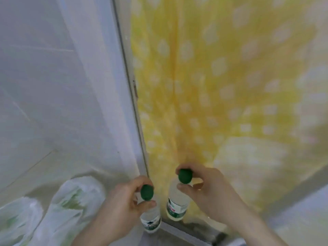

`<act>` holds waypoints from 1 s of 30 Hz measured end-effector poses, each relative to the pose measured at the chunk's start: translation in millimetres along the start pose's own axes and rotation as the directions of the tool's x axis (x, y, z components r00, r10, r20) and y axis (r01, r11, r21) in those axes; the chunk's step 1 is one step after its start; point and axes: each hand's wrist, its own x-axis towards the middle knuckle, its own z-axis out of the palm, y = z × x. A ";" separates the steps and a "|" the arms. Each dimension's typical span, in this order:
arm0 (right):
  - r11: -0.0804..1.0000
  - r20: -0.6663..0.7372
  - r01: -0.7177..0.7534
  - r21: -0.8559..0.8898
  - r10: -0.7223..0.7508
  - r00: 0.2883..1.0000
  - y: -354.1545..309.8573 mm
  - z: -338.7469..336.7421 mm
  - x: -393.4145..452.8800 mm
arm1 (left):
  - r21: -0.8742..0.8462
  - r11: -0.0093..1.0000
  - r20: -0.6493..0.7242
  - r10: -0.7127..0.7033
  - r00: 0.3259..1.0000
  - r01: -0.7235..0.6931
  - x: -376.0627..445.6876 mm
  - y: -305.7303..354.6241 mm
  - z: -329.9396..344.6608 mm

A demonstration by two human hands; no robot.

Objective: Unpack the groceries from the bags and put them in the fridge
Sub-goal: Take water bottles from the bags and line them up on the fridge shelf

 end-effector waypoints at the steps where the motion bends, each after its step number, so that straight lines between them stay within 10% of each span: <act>1: 0.999 -0.055 -0.039 -0.006 0.039 0.998 5.9 -7.1 -9.6 | 0.026 0.999 0.056 0.043 0.997 -0.045 12.8 7.0 6.4; 15: 0.863 -0.672 -0.485 0.141 0.443 0.593 26.8 -66.5 -207.7 | -0.082 0.727 0.540 0.607 0.582 -0.682 61.3 154.6 100.2; 30: 0.765 -0.939 -0.580 0.279 0.345 0.004 35.8 -142.8 -444.4 | -0.412 0.334 0.417 0.896 0.150 -0.848 -42.2 373.5 252.3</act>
